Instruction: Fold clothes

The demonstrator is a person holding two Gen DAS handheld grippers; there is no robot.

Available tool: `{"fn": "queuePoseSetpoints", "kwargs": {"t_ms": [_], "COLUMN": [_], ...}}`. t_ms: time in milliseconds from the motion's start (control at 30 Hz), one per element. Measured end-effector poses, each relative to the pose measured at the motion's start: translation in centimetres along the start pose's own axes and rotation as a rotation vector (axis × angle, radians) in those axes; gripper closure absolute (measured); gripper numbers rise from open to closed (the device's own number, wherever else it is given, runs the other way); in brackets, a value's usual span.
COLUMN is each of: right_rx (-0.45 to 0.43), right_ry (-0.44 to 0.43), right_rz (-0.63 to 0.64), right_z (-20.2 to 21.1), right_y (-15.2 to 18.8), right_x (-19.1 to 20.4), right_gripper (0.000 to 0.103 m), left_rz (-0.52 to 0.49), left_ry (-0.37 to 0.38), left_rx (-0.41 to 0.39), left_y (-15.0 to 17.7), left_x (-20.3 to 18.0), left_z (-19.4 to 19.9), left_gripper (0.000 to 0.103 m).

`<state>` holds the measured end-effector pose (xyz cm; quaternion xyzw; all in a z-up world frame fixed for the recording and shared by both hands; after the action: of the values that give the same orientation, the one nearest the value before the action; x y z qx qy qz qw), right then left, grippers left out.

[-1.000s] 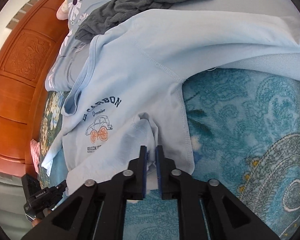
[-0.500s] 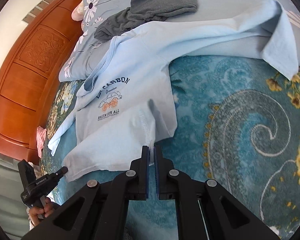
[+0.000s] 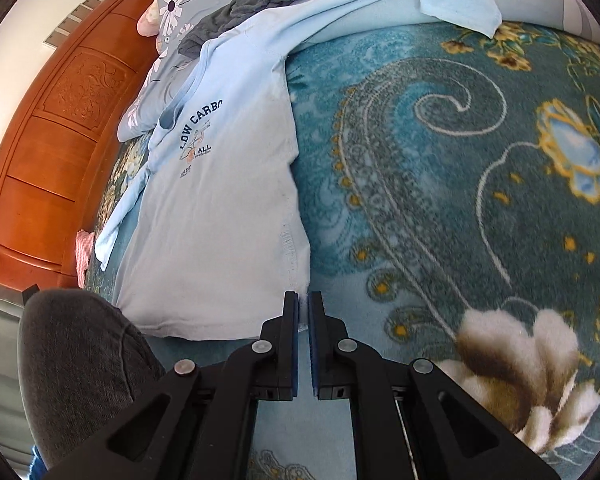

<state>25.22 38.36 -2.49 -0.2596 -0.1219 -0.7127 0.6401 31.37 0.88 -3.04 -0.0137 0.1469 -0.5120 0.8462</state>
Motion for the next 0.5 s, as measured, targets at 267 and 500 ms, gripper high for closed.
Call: {"fn": "queuePoseSetpoints", "kwargs": {"t_ms": [267,500], "right_rx": [0.015,0.038], "right_ry": [-0.016,-0.053], "right_rz": [-0.016,-0.07], "right_z": [-0.2,-1.3], "right_y": [4.8,5.8], "right_x": [-1.1,-1.5], "right_gripper": [0.099,0.099], "left_rz": [0.006,0.033], "left_ry": [-0.052,0.048], "left_rx": [0.067,0.033], "left_y": [2.0,1.1], "left_x": [0.7,1.2], "left_z": [-1.3,-0.2], "left_gripper": [0.098,0.094]}}
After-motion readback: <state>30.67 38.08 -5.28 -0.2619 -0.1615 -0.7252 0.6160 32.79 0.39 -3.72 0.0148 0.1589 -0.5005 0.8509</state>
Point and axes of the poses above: each gripper's, at about its wrist camera, not at the fingertips, and z roughly against the way its jaws point, x to its left, y to its underside, the point moved 5 cm from there along -z, roughly the way its jaws point, and after that the axes turned 6 degrees about x, right-handed, at the moved point
